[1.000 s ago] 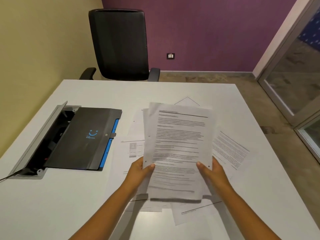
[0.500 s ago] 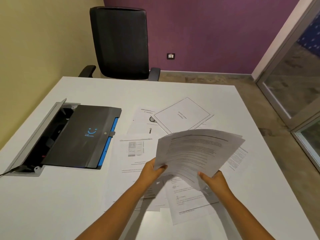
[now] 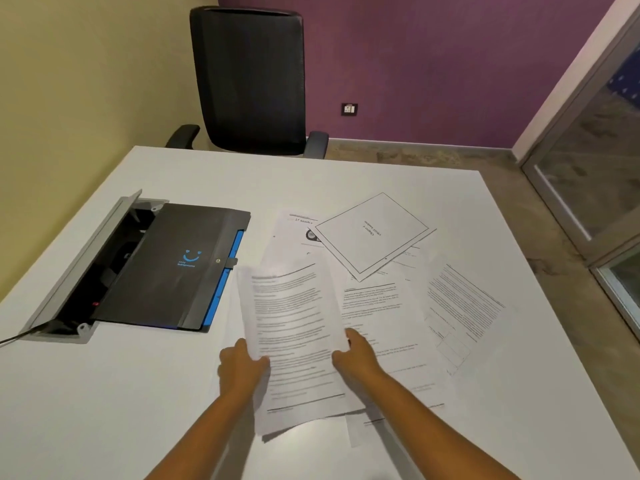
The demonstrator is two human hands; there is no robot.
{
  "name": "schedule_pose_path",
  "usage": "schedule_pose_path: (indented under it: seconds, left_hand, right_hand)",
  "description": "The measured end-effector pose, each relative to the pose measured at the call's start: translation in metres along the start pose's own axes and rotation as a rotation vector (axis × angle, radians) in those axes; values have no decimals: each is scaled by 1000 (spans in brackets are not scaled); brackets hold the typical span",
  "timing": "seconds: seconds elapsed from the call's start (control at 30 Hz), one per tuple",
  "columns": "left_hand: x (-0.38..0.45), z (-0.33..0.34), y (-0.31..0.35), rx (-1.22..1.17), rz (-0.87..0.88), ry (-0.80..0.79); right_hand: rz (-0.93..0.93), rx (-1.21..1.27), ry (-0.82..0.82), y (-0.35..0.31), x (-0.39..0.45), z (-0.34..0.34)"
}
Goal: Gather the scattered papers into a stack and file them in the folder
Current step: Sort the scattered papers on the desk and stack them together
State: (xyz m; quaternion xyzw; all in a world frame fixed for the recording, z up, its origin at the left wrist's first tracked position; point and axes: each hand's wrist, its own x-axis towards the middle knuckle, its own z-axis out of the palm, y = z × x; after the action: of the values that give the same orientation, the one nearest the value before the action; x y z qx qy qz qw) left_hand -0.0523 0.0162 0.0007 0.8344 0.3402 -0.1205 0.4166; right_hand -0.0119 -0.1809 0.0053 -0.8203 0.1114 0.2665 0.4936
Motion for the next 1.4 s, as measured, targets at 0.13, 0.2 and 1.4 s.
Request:
schedule_pose_path:
  seconds: [0.13, 0.2, 1.4]
  left_hand:
    - [8, -18, -11, 129, -86, 85]
    - [14, -27, -16, 140, -112, 35]
    - [8, -41, 65, -501, 198, -275]
  right_hand:
    - [12, -95, -64, -2, 4, 26]
    - [10, -151, -89, -1, 6, 34]
    - [-292, 369, 56, -30, -16, -64]
